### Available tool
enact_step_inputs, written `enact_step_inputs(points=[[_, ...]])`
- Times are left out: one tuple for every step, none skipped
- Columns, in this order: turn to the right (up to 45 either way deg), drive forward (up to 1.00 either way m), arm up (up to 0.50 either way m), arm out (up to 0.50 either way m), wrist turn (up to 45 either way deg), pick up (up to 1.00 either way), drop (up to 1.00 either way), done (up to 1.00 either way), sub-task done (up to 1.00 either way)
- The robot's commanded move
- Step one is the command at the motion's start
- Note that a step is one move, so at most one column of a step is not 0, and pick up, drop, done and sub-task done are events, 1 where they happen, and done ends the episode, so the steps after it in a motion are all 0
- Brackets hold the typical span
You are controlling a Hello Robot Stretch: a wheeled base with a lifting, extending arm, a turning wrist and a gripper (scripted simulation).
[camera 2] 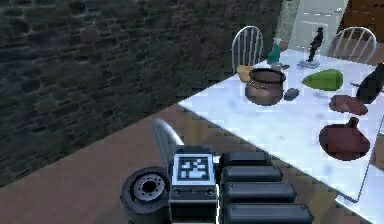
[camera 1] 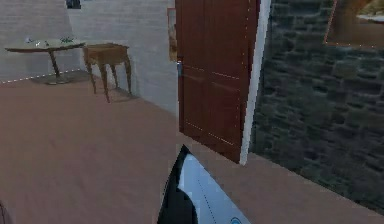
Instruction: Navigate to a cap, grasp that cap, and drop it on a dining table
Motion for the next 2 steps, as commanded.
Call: enact_step_inputs(points=[[33.0,0.0,0.0,0.0,0.0,0.0,0.0,0.0,0.0],[0.0,0.3,0.0,0.0,0.0,0.0,0.0,0.0,0.0]])
